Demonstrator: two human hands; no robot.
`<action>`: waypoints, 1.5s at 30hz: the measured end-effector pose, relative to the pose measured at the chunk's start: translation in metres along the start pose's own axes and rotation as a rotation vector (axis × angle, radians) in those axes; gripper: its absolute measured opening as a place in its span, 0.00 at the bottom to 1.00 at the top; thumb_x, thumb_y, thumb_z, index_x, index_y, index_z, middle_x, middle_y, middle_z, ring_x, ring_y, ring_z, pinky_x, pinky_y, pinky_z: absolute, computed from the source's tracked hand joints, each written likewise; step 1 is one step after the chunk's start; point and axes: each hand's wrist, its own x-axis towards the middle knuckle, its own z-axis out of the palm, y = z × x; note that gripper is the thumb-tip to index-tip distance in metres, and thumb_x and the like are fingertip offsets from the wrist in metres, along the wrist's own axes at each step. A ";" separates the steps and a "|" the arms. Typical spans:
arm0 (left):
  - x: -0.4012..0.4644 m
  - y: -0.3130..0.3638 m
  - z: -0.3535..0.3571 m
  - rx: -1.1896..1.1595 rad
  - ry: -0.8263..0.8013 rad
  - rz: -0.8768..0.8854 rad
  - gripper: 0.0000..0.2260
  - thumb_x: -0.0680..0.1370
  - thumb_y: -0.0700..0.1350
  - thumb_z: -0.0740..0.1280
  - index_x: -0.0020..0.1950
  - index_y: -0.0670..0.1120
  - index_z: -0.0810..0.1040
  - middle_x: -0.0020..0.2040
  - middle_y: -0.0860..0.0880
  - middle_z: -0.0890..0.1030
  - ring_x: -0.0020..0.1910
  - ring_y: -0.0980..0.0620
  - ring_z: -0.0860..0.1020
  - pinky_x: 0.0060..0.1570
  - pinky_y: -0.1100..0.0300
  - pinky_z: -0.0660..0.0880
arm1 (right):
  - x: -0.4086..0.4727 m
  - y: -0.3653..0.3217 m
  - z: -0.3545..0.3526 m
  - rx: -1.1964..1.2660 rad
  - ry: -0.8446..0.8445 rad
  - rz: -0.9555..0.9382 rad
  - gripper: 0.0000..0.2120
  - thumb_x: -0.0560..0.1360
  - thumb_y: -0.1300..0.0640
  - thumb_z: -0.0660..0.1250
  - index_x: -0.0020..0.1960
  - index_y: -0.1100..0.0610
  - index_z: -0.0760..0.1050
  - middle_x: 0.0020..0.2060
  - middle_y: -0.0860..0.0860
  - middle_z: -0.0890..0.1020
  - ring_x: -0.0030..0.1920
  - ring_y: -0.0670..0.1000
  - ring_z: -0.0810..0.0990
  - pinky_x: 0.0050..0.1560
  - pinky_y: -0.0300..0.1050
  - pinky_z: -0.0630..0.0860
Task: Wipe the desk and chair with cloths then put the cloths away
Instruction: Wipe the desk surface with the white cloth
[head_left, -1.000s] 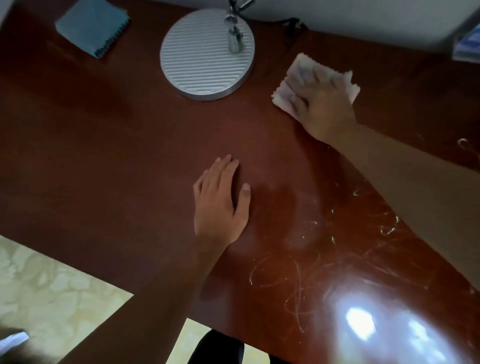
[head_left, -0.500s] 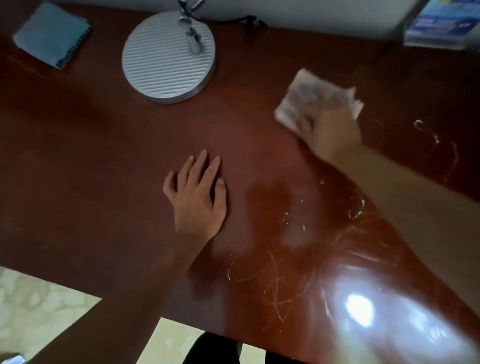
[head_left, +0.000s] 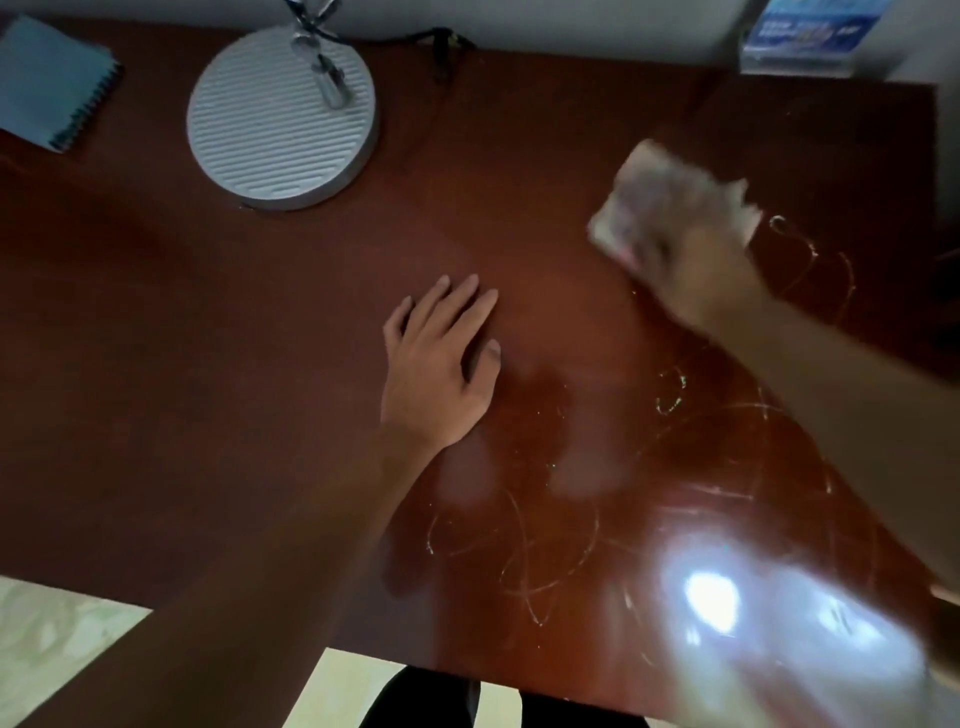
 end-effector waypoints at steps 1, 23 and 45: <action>-0.001 -0.001 0.000 0.001 0.004 0.007 0.20 0.79 0.51 0.61 0.70 0.49 0.75 0.72 0.50 0.73 0.75 0.49 0.65 0.75 0.48 0.55 | 0.017 0.013 -0.002 0.021 0.032 0.053 0.21 0.82 0.55 0.56 0.73 0.57 0.68 0.70 0.65 0.69 0.71 0.68 0.64 0.71 0.65 0.57; 0.002 0.005 -0.010 -0.091 -0.103 -0.081 0.25 0.78 0.57 0.56 0.72 0.50 0.73 0.75 0.52 0.70 0.77 0.52 0.60 0.76 0.53 0.49 | -0.131 -0.079 0.035 0.132 -0.004 -0.287 0.18 0.82 0.53 0.57 0.70 0.53 0.74 0.70 0.53 0.73 0.74 0.57 0.65 0.74 0.64 0.59; -0.085 -0.016 -0.034 -0.096 -0.015 -0.120 0.18 0.80 0.47 0.59 0.69 0.48 0.75 0.73 0.50 0.72 0.76 0.50 0.63 0.74 0.52 0.56 | -0.091 -0.096 0.043 0.105 0.108 -0.020 0.21 0.80 0.56 0.57 0.72 0.52 0.71 0.72 0.54 0.72 0.75 0.61 0.63 0.74 0.64 0.56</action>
